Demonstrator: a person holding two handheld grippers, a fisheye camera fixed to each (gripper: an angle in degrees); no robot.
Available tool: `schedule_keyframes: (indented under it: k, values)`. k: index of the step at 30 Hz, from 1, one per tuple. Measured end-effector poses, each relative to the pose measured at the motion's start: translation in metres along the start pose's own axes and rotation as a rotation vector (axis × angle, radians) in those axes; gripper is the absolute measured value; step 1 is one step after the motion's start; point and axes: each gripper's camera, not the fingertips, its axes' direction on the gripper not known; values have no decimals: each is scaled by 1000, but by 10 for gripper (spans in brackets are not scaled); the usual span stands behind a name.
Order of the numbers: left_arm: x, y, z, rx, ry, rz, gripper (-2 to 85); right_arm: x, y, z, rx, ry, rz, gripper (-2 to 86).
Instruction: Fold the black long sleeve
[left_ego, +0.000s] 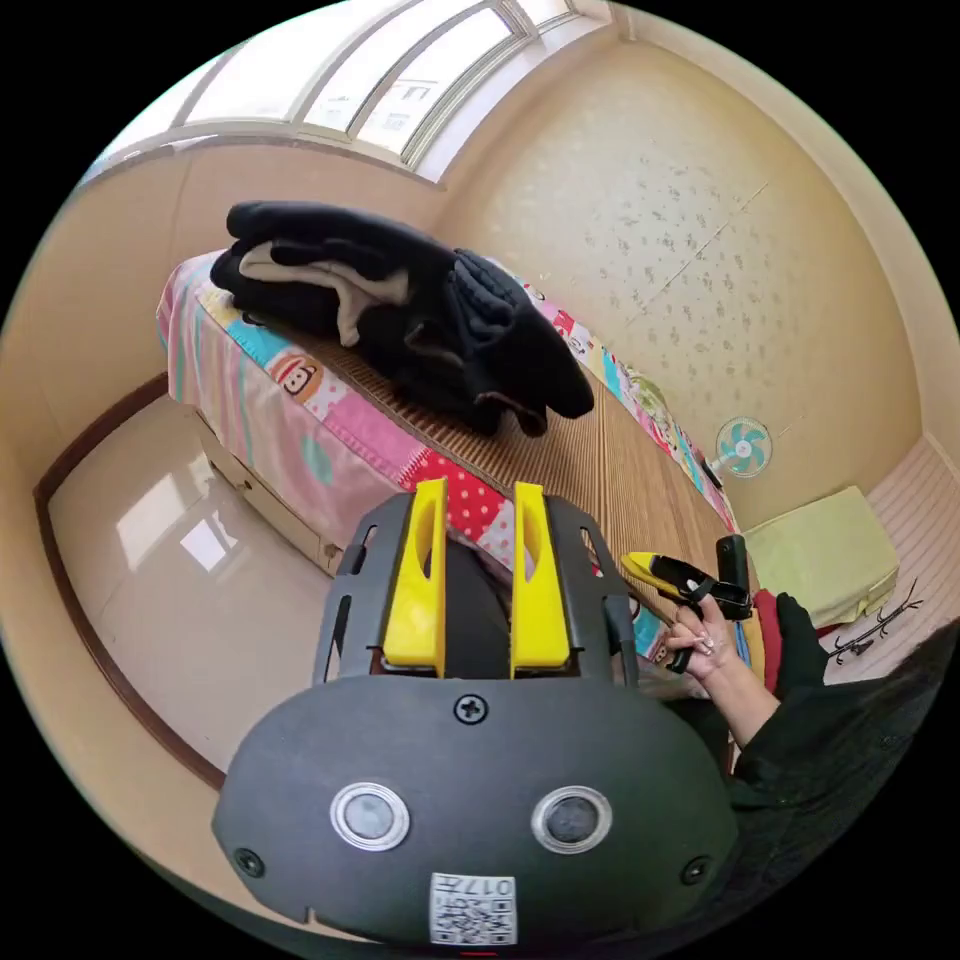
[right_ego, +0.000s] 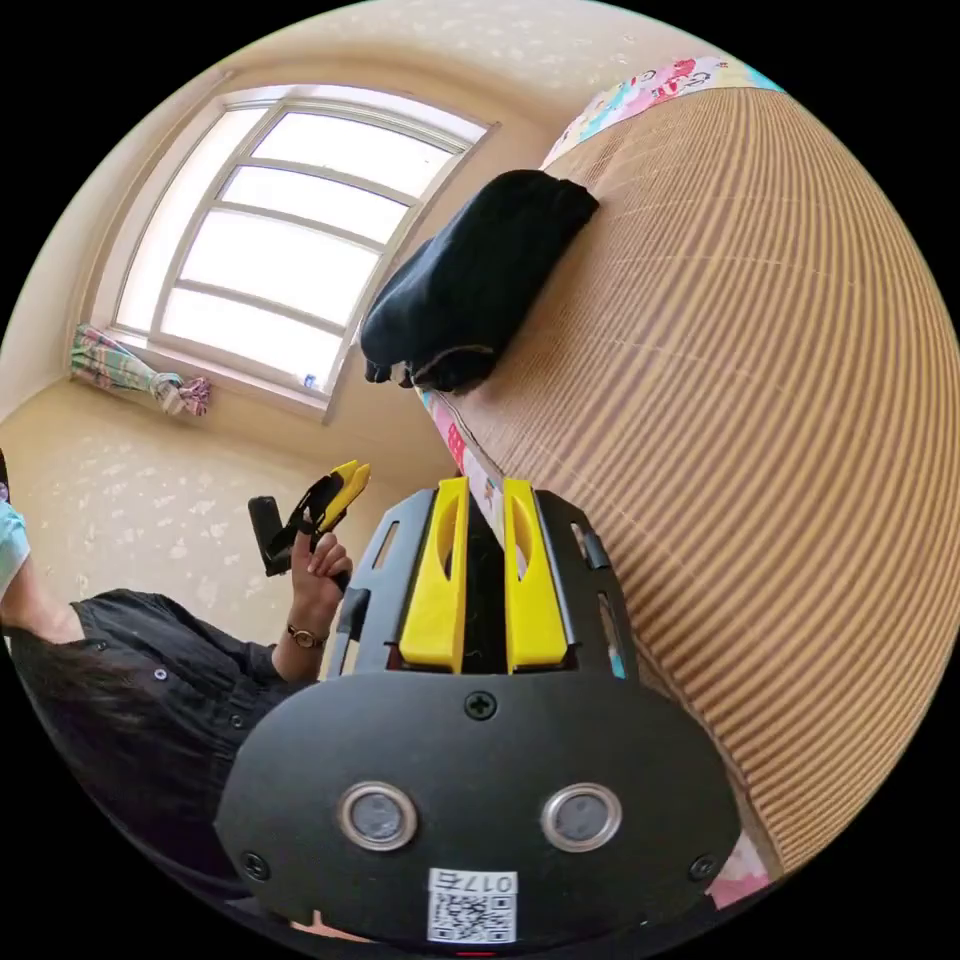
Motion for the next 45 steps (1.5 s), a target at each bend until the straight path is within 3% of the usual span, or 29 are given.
schedule_keyframes:
  k: [4, 9, 12, 16, 19, 21, 25, 27, 30, 35, 37, 39, 40, 43, 45]
  values:
    - [81, 41, 45, -149, 98, 211, 81, 16, 87, -110, 150, 363, 150, 76]
    - [181, 36, 86, -257, 350, 398, 65, -33, 207, -308, 692, 1076, 431, 103]
    - [229, 41, 98, -257, 472, 404, 64, -36, 259, -368, 932, 1257, 662, 125]
    - [284, 65, 102, -316, 535, 508, 64, 12, 272, -381, 965, 1124, 839, 83]
    - [301, 85, 99, -334, 490, 571, 61, -39, 230, -343, 1094, 1010, 485, 41]
    - [305, 94, 99, -342, 458, 571, 57, -79, 167, -287, 1060, 742, 176, 35]
    - [306, 101, 109, -369, 398, 525, 58, -141, 93, -155, 881, 825, -55, 34]
    - [303, 99, 110, -357, 365, 495, 62, -159, 80, -73, 731, 687, -202, 37]
    - [291, 94, 113, -345, 329, 430, 67, -157, 91, 1, 584, 545, -229, 47]
    - [277, 86, 130, -357, 268, 389, 81, -106, 117, -26, 687, 696, 23, 78]
    - [278, 83, 145, -378, 246, 395, 85, -61, 112, -53, 633, 782, 201, 102]
    - [282, 78, 161, -387, 235, 395, 88, 18, 104, -64, 360, 894, 408, 100]
    - [285, 73, 170, -381, 238, 399, 89, 34, 104, -62, 268, 862, 398, 93]
    - [296, 54, 187, -347, 235, 399, 90, 13, 150, -105, 377, 691, 261, 40]
    - [302, 40, 195, -327, 228, 397, 94, -36, 221, -146, 570, 513, 96, 28]
